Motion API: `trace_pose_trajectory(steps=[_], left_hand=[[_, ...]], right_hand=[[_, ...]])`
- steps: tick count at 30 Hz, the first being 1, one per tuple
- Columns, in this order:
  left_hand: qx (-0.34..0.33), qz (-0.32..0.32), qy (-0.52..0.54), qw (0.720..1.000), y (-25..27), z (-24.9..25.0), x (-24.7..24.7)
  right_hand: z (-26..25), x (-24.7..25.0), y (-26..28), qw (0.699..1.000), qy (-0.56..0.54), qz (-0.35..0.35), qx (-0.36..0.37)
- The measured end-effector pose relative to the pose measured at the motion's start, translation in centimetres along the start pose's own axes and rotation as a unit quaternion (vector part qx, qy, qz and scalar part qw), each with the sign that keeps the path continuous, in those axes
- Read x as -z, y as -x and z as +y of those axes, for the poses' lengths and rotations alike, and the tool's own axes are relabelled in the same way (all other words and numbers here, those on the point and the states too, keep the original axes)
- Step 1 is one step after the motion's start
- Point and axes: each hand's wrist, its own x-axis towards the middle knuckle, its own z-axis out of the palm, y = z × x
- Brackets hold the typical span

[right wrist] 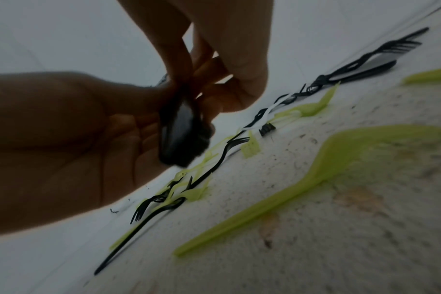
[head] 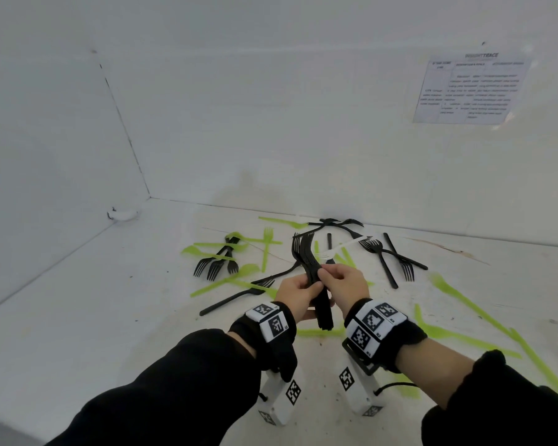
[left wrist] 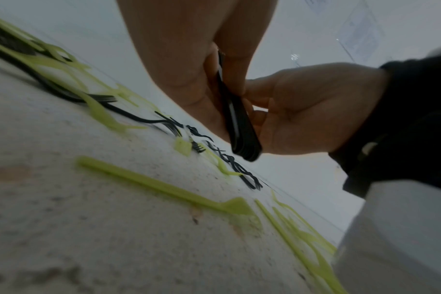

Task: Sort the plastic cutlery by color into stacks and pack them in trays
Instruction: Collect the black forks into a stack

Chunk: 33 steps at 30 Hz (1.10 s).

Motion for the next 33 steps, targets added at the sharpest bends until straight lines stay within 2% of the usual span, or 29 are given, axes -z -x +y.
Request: trace_pose_trajectory(steps=[4, 9, 12, 15, 16, 19, 22, 26, 30, 33], left_hand=[[0.020, -0.021, 0.021, 0.999, -0.2, 0.2, 2.3], [0.014, 0.020, 0.053, 0.998, -0.7, 0.3, 4.5], [0.025, 0.043, 0.090, 0.995, -0.9, 0.4, 5.9], [0.049, 0.059, 0.080, 0.994, -1.4, 0.5, 7.4], [0.056, 0.063, 0.071, 0.994, -1.5, 0.5, 7.9], [0.076, 0.072, 0.044, 0.993, -2.1, 0.1, 9.1], [0.094, 0.075, 0.021, 0.993, -2.6, -0.4, 10.0], [0.112, 0.065, 0.004, 0.992, -3.1, -0.9, 10.8], [0.123, 0.082, 0.029, 0.989, -3.7, -0.9, 11.1], [0.134, 0.100, 0.050, 0.985, -4.2, -1.0, 11.5]], right_hand=[[-0.5, -1.8, -0.8, 0.998, 0.006, -0.060, -0.002], [-1.9, -4.9, -1.7, 0.992, 0.011, -0.121, -0.023], [-3.4, -6.3, -2.6, 0.980, 0.117, -0.159, -0.001], [-4.9, -7.4, -5.1, 0.952, 0.244, -0.184, 0.032], [-5.4, -7.8, -6.1, 0.932, 0.294, -0.202, 0.060], [-5.8, -9.6, -9.1, 0.848, 0.431, -0.276, 0.141], [-6.1, -11.6, -11.3, 0.772, 0.511, -0.325, 0.195], [-6.3, -14.2, -13.7, 0.705, 0.543, -0.372, 0.263], [-6.8, -16.8, -14.5, 0.618, 0.599, -0.410, 0.302], [-6.6, -18.5, -15.5, 0.582, 0.600, -0.446, 0.321]])
